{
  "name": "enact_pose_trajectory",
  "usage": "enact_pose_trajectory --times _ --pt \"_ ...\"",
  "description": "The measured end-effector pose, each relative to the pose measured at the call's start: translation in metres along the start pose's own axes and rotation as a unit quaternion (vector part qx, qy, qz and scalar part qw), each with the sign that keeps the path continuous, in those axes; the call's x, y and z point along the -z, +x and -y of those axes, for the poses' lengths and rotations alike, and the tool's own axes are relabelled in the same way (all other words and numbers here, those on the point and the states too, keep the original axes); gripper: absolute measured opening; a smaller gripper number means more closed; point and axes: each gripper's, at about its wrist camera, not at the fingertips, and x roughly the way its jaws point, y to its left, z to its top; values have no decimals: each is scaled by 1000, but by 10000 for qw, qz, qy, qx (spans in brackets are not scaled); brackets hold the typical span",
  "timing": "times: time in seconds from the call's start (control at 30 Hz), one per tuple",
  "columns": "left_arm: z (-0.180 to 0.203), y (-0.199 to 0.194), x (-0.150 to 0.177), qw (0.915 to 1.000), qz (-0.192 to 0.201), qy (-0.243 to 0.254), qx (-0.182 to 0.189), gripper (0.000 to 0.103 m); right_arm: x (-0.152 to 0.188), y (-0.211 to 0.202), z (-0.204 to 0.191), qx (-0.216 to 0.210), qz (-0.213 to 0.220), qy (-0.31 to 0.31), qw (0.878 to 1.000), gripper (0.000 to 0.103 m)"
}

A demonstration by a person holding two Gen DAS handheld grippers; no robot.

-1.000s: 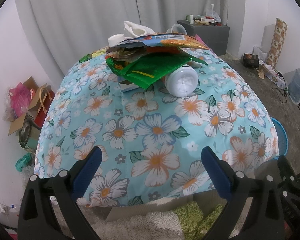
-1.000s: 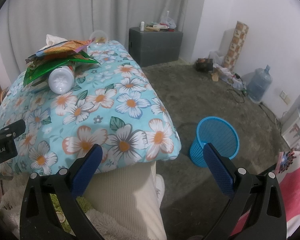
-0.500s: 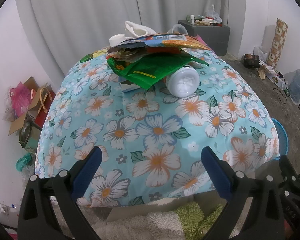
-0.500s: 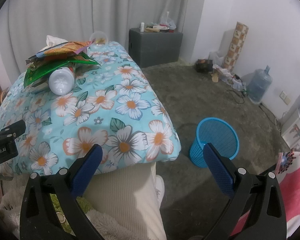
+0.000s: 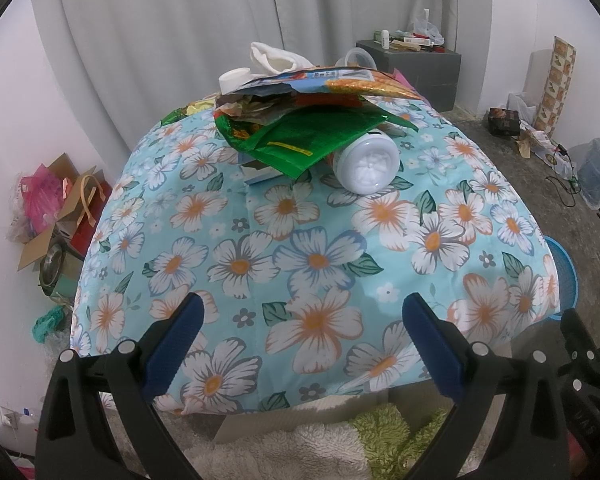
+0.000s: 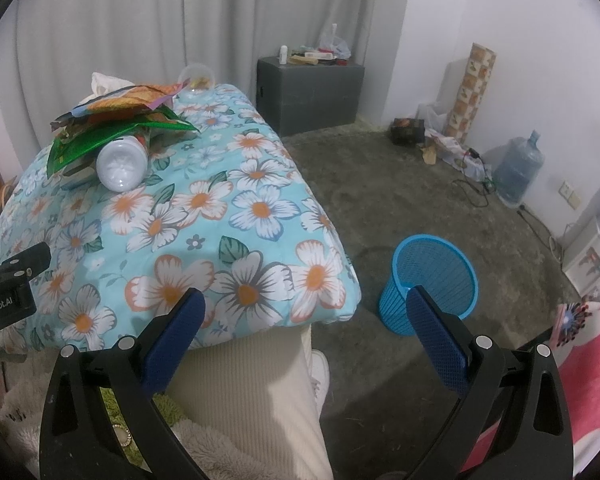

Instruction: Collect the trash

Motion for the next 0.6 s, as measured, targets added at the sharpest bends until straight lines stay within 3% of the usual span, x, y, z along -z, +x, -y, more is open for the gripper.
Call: enact_pose_trajectory --times 0.6 --pt "-7 4 1 10000 -30 -4 -56 97 -1 2 4 -28 3 20 10000 96"
